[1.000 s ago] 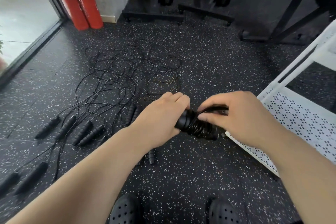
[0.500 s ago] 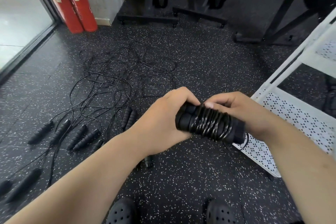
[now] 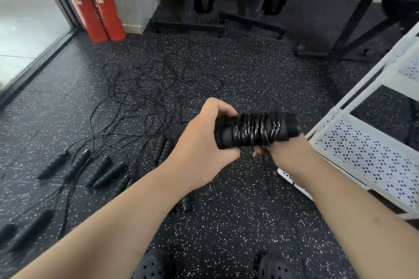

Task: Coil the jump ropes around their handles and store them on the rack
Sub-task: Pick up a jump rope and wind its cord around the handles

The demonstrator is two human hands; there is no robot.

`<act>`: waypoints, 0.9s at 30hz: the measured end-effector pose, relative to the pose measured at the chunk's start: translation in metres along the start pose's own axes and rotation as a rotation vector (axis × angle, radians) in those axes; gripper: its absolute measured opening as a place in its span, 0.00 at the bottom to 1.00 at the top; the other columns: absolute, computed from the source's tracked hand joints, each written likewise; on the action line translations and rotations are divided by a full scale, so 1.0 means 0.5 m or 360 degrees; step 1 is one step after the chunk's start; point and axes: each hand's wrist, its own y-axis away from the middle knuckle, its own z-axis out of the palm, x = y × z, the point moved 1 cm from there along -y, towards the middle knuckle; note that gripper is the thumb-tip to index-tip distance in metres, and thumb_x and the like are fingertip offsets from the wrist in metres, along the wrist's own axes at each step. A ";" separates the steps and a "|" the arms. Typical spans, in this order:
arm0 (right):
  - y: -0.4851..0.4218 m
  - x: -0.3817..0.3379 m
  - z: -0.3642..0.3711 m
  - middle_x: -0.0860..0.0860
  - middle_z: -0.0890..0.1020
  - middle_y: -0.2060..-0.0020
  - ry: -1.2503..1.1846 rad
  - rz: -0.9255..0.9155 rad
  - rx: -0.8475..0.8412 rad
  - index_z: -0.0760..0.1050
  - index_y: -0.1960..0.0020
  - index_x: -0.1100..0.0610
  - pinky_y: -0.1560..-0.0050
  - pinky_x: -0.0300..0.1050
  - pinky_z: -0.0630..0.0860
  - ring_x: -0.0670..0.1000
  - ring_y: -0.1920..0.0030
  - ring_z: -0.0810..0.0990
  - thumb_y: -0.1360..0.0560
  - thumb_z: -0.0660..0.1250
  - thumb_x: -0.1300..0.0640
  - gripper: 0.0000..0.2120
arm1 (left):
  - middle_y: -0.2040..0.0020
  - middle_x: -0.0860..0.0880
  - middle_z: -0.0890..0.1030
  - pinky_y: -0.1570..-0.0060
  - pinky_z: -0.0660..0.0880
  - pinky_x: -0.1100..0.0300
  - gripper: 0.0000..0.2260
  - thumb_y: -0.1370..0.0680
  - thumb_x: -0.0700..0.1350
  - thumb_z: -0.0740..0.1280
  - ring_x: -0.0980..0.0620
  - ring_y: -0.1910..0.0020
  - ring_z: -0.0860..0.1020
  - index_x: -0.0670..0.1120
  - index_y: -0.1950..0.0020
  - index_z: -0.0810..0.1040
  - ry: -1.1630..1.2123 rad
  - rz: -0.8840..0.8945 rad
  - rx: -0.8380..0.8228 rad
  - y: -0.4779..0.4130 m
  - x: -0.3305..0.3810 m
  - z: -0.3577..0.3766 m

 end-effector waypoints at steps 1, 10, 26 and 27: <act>0.003 0.001 0.018 0.52 0.82 0.67 -0.0021 0.0078 -0.0016 0.78 0.60 0.54 0.57 0.47 0.77 0.52 0.62 0.80 0.15 0.59 0.64 0.18 | 0.49 0.58 0.80 0.60 0.80 0.48 0.28 0.29 0.34 0.76 0.50 0.60 0.82 0.61 0.43 0.69 0.0007 -0.0024 0.0030 -0.001 -0.004 0.001; 0.041 -0.008 0.120 0.49 0.82 0.66 0.0494 -0.0088 -0.0216 0.73 0.42 0.44 0.60 0.54 0.83 0.48 0.70 0.80 0.12 0.57 0.47 0.07 | 0.45 0.57 0.76 0.52 0.76 0.56 0.25 0.26 0.40 0.77 0.54 0.50 0.77 0.57 0.42 0.65 -0.0332 -0.0157 0.0314 -0.022 -0.046 0.000; 0.071 -0.088 -0.015 0.35 0.81 0.66 0.1317 -0.0596 -0.0176 0.83 0.50 0.38 0.54 0.45 0.79 0.37 0.62 0.78 0.24 0.72 0.35 0.09 | 0.41 0.55 0.69 0.50 0.73 0.53 0.26 0.27 0.38 0.77 0.51 0.43 0.68 0.52 0.42 0.62 -0.1282 0.0384 -0.0482 -0.014 -0.065 0.043; 0.059 -0.079 -0.033 0.34 0.82 0.66 0.1175 -0.0556 -0.0173 0.84 0.54 0.39 0.54 0.46 0.79 0.37 0.62 0.80 0.28 0.75 0.35 0.10 | 0.43 0.58 0.68 0.49 0.72 0.54 0.27 0.27 0.39 0.78 0.52 0.44 0.68 0.53 0.43 0.62 -0.1248 0.0426 -0.0518 -0.012 -0.060 0.046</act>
